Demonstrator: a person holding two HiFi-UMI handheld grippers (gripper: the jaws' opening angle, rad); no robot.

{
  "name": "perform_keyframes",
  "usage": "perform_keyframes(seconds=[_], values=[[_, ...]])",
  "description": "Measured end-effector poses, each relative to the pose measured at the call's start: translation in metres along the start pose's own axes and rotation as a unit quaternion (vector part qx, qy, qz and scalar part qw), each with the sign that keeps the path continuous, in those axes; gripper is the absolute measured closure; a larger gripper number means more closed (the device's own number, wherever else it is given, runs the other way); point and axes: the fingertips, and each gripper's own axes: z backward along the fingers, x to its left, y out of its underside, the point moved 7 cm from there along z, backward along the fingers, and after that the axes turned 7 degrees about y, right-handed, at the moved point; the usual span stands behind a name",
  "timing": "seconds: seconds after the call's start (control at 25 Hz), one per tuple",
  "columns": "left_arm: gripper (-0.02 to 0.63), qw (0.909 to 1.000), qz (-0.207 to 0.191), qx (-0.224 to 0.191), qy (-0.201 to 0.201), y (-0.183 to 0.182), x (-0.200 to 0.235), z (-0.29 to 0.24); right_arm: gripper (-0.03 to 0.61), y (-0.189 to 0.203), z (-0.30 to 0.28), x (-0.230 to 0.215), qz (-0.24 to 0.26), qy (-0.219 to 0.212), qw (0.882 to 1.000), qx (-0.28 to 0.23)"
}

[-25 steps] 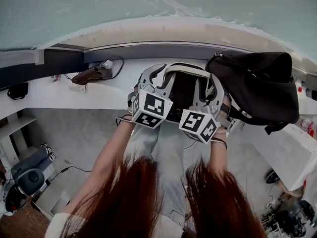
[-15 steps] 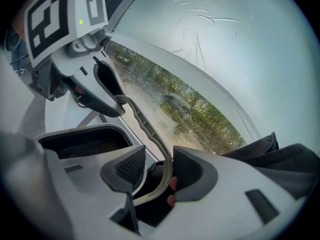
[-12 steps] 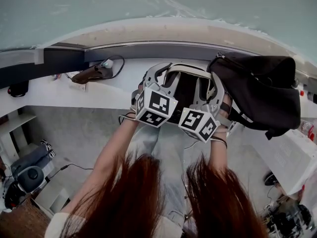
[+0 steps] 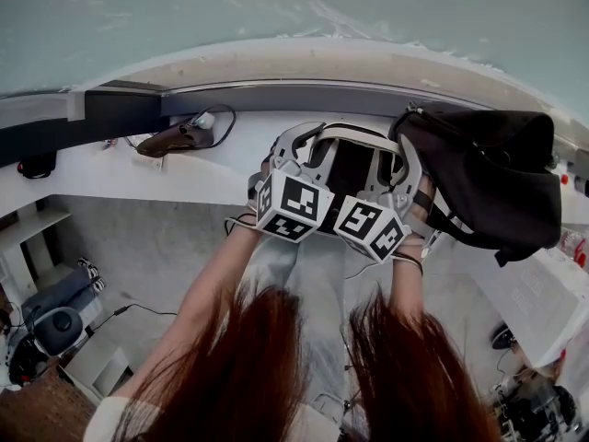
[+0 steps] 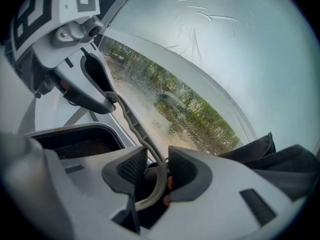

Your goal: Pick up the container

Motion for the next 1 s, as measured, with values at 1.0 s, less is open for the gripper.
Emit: perform_keyframes(seconds=[1.0], values=[[0.515,0.9994,-0.014,-0.025,-0.02,0.0,-0.011,0.015,0.465,0.002,0.025,0.002,0.002,0.046,0.999,-0.019]])
